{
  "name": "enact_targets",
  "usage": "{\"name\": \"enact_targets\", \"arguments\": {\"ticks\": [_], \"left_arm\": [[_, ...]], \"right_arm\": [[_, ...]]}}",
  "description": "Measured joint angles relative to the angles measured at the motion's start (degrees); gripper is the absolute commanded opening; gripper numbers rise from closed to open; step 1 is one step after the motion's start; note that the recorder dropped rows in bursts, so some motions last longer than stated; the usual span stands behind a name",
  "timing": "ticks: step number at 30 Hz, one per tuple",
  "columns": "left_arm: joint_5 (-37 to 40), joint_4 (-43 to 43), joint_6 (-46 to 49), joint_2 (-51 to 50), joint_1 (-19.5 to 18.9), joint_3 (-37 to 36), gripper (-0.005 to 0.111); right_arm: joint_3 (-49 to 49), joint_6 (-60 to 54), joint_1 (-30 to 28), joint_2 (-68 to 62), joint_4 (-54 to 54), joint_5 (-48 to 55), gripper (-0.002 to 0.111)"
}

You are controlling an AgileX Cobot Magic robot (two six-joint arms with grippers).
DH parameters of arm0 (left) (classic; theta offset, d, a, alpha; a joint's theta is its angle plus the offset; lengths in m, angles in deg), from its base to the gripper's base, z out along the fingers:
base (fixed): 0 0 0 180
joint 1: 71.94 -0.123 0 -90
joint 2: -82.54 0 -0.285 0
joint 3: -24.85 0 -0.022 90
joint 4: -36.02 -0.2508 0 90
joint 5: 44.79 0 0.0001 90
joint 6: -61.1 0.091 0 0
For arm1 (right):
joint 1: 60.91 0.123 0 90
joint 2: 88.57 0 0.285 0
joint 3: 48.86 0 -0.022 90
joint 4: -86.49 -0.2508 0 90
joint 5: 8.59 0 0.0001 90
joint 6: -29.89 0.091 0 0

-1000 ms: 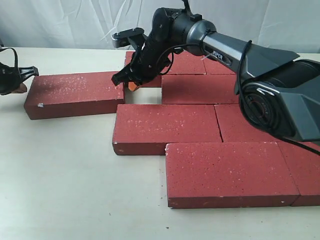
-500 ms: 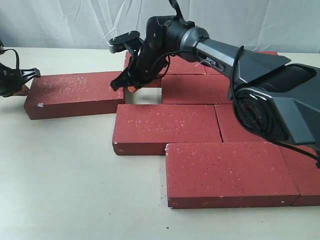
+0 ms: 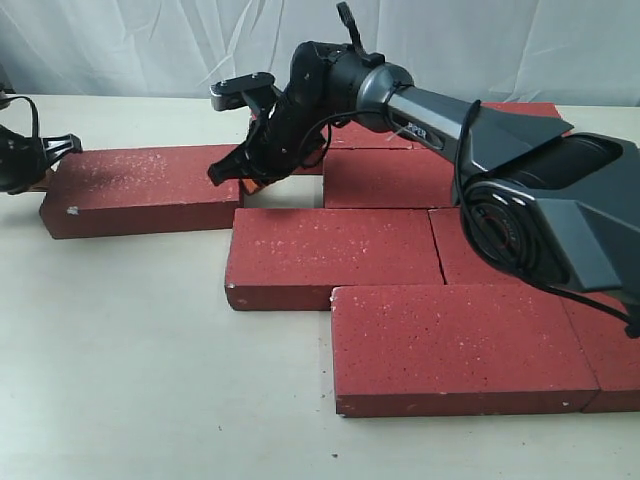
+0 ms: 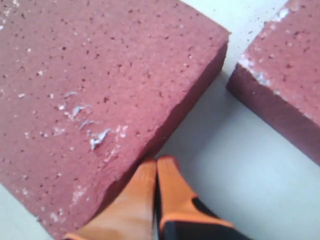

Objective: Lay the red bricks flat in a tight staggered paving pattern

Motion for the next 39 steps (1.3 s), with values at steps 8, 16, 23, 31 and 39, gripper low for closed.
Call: {"name": "enact_targets", "arguments": {"ticks": [8, 16, 23, 31, 39], "left_arm": [[0.1, 0.7, 0.5, 0.0, 0.0, 0.0, 0.0], [1.0, 2.8, 2.8, 0.0, 0.3, 0.0, 0.0], [0.3, 3.7, 5.4, 0.0, 1.3, 0.0, 0.0], [-0.2, 3.7, 5.6, 0.0, 1.3, 0.0, 0.0], [-0.8, 3.7, 5.6, 0.0, 1.3, 0.0, 0.0]], "right_arm": [[0.0, -0.1, 0.0, 0.0, -0.4, 3.6, -0.001], [0.0, -0.2, 0.0, 0.0, -0.5, 4.2, -0.001], [0.0, -0.9, 0.0, 0.6, 0.5, 5.8, -0.001], [0.0, -1.8, 0.0, 0.8, 0.5, 7.8, -0.001], [0.0, -3.0, 1.1, 1.1, 1.3, 8.3, -0.001]]}}
